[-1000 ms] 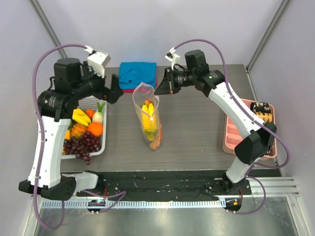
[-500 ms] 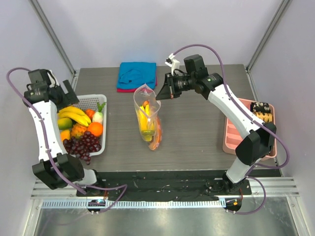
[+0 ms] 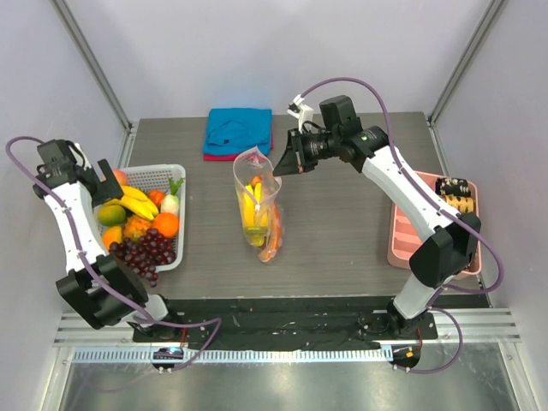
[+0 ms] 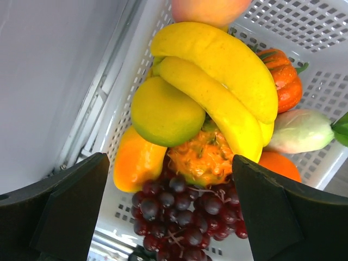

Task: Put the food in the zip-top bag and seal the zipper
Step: Pick up the fake fruit from the bin.

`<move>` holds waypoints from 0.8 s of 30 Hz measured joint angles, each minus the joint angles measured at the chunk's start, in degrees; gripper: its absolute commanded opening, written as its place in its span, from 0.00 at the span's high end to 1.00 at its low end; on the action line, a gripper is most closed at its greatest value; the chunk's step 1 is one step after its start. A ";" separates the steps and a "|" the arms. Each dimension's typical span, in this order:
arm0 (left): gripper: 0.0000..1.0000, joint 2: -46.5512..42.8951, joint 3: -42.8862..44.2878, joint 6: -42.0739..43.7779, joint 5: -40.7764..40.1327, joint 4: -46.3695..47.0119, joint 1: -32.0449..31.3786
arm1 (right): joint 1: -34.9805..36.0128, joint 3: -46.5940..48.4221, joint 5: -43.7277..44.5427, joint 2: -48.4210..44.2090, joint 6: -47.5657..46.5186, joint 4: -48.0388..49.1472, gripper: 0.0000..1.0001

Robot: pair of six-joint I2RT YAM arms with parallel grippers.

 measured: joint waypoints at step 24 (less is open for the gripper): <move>0.10 10.97 -4.00 17.20 6.93 5.73 1.25 | 0.44 1.60 2.38 1.62 -1.70 -1.49 0.99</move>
